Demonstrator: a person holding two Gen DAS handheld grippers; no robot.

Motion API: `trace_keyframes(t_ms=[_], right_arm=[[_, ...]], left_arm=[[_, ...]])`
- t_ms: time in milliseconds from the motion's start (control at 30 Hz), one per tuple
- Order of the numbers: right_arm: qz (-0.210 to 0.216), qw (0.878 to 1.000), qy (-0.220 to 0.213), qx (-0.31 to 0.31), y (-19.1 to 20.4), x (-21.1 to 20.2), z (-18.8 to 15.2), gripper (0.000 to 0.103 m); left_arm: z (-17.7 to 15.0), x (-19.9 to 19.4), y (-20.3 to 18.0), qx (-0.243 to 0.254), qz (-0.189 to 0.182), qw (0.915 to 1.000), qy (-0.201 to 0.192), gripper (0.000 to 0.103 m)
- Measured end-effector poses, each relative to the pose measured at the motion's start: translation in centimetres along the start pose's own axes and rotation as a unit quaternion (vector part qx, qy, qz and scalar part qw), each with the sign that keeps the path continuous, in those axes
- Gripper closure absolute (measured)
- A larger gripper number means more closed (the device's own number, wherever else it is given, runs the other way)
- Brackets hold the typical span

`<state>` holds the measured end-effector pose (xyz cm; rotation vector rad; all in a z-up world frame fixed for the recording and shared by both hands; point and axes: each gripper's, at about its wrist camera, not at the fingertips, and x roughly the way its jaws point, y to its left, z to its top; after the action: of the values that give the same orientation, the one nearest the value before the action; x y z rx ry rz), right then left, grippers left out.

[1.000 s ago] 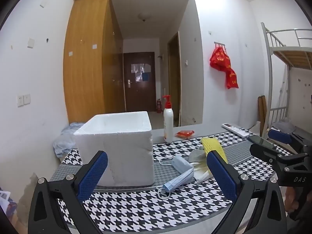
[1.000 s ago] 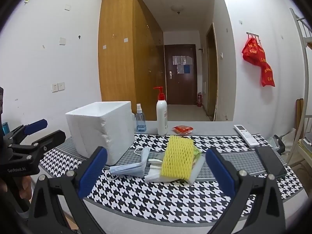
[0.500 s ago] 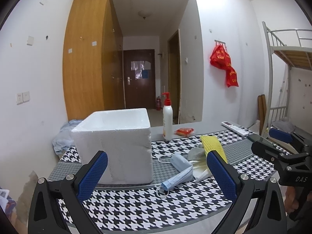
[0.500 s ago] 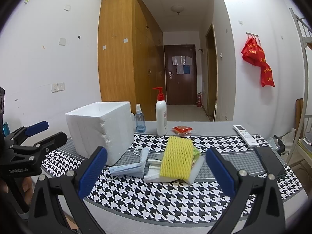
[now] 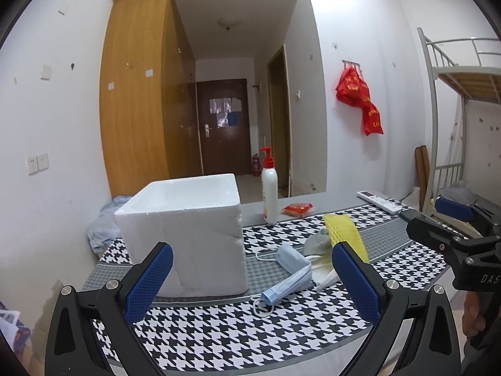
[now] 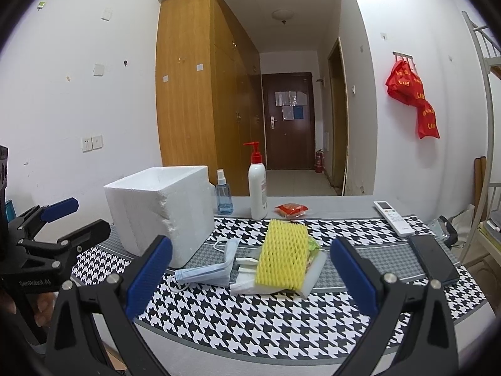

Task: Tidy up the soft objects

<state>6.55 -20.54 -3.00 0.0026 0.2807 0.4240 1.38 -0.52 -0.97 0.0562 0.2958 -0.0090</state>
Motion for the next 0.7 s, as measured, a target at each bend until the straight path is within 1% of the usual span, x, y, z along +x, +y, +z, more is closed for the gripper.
trace_keyframes(t_ms=[200,367,700], right_arm=[[-0.002,1.0,-0.001,0.004,-0.22,-0.07,-0.08,0.001],[-0.001,1.0,0.0,0.003,-0.23,-0.07,-0.05,0.001],[-0.001,1.0,-0.001,0.001,-0.19,-0.09,-0.04,0.001]], left_arm=[[0.17,-0.31,0.4,-0.014,-0.003,0.9999,-0.008,0.001],[0.3,-0.3,0.49,-0.018,-0.008,0.9998,-0.009,0.001],[0.33,-0.2,0.77,-0.018,-0.006,0.9998,-0.003,0.001]])
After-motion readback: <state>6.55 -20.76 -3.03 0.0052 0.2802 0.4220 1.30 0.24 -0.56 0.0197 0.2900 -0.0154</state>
